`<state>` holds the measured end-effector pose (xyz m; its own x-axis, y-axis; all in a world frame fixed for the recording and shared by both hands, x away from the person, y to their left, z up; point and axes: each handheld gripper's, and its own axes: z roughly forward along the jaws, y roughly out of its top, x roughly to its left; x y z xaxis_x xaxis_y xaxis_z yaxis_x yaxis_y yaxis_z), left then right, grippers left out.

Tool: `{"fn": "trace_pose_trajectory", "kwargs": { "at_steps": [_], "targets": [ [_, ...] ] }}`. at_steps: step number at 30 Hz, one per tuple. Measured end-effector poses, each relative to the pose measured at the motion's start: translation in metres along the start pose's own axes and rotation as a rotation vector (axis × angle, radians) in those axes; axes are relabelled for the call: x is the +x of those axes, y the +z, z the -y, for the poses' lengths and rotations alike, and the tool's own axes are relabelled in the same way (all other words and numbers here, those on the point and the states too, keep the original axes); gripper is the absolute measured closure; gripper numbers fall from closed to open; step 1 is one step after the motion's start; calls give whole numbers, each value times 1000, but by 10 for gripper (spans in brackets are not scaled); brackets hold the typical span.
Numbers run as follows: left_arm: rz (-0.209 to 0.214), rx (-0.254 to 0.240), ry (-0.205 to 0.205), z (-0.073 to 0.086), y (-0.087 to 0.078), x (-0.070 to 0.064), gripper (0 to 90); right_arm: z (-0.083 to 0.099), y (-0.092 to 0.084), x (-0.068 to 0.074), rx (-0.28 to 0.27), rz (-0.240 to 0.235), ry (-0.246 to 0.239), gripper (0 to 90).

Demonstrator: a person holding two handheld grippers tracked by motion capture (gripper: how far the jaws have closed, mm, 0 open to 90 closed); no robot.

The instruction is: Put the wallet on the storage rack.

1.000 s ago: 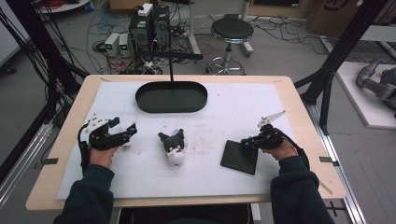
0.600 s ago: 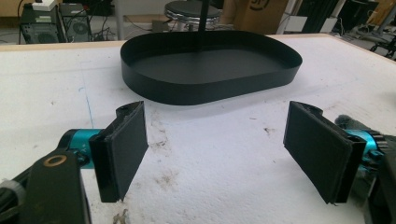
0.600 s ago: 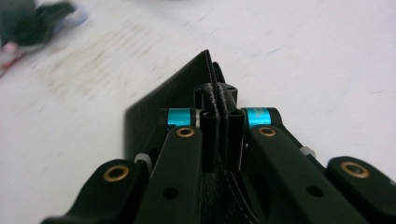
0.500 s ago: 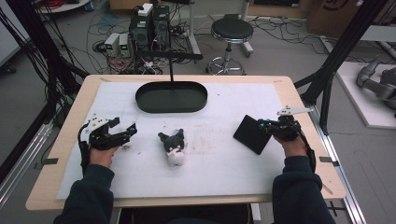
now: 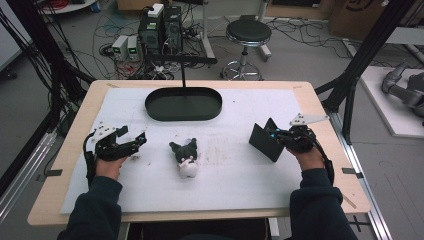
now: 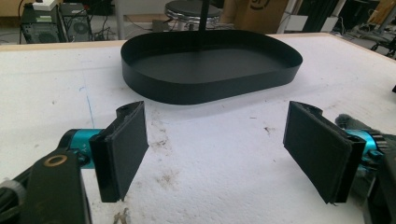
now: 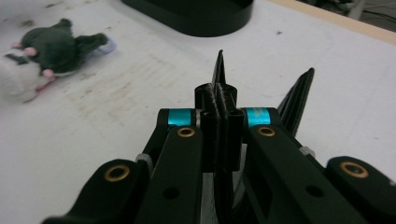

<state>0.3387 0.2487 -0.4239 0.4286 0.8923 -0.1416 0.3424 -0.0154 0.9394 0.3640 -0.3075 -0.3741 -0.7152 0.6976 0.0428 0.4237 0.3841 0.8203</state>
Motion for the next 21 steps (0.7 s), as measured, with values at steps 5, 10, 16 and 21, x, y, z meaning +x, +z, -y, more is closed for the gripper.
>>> {"fn": "trace_pose_trajectory", "kwargs": {
  "at_steps": [5,10,16,21],
  "targets": [
    [2,1,1,0,0,0,218,-1,5,7,11,-93,-27,894],
    [1,1,3,0,0,0,218,-1,5,8,14,-92,-36,889],
    [1,2,1,0,0,0,218,-1,7,11,0,-83,-59,746],
    [0,4,3,0,0,0,218,-2,5,12,-54,-15,-71,496]
  ]
}}
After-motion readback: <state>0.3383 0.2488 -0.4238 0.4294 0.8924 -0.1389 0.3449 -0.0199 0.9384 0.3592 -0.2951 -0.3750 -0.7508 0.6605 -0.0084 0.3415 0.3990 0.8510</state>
